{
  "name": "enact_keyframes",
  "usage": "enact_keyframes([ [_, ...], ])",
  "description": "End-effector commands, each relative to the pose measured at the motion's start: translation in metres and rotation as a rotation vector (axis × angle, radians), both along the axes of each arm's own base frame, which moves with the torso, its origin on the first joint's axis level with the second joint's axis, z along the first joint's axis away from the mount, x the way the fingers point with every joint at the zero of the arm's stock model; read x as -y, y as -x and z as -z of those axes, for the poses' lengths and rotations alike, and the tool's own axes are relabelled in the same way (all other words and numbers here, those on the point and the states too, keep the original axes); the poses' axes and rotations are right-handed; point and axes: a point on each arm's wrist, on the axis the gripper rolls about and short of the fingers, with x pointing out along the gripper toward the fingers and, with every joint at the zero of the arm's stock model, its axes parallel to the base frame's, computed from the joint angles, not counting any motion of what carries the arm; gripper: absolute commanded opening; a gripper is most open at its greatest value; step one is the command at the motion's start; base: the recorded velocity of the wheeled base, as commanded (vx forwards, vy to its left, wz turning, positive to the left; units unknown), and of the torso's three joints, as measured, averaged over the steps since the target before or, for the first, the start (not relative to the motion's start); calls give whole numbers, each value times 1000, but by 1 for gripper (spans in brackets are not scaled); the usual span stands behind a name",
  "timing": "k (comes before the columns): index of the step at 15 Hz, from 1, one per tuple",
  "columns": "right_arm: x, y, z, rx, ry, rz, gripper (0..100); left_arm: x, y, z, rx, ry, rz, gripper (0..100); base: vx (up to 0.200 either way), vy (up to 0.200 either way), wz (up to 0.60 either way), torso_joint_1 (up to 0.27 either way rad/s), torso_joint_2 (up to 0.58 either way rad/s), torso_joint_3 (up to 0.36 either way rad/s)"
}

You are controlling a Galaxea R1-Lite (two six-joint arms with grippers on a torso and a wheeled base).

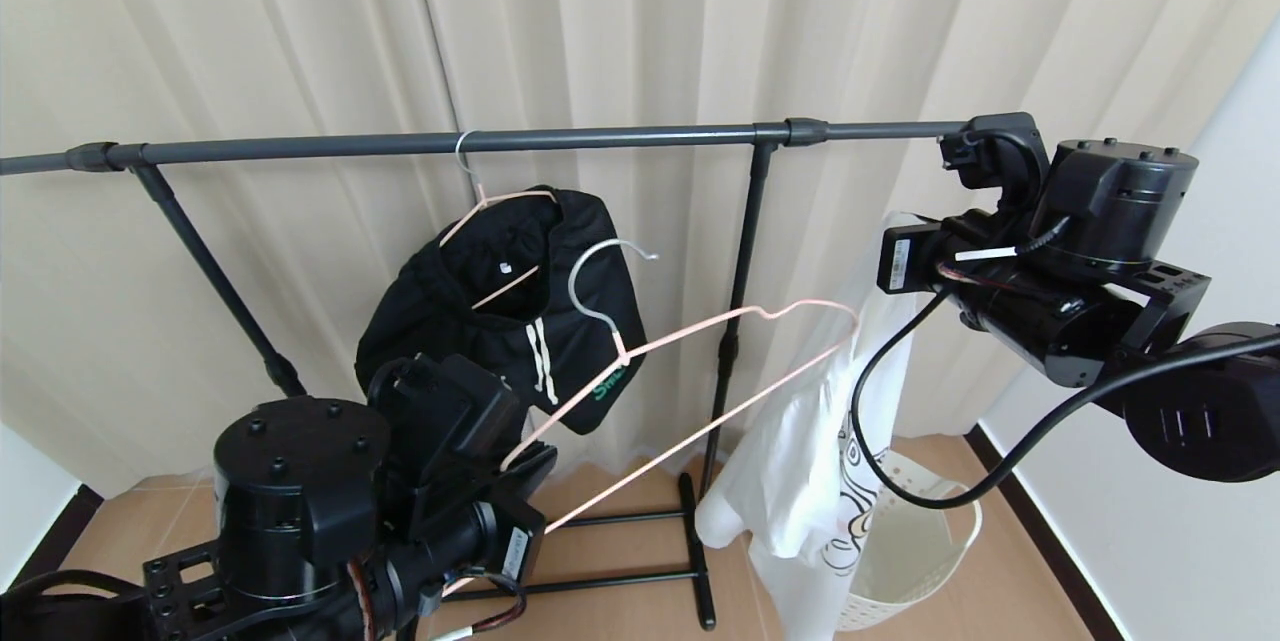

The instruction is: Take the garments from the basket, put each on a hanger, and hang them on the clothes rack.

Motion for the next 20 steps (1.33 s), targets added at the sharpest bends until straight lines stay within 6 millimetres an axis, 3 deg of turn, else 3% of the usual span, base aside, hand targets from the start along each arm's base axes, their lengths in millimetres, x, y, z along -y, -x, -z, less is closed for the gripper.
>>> enact_keyframes([
  [1, 0, 0, 1, -3, 2, 0, 0, 5, 0, 3, -8, -8, 14, 0, 0, 0, 0, 0, 0, 0],
  [6, -1, 1, 3, -9, 3, -3, 0, 13, -9, 6, -13, -14, 1, 0, 0, 0, 0, 0, 0, 0],
  [12, -22, 16, 6, -22, 11, -57, 0, 29, -29, 4, 6, 10, -52, 0, 0, 0, 0, 0, 0, 0],
  [20, -40, 29, 12, -41, 22, -109, 0, 34, -34, -1, 25, 25, -48, 0, 0, 0, 0, 0, 0, 0],
])
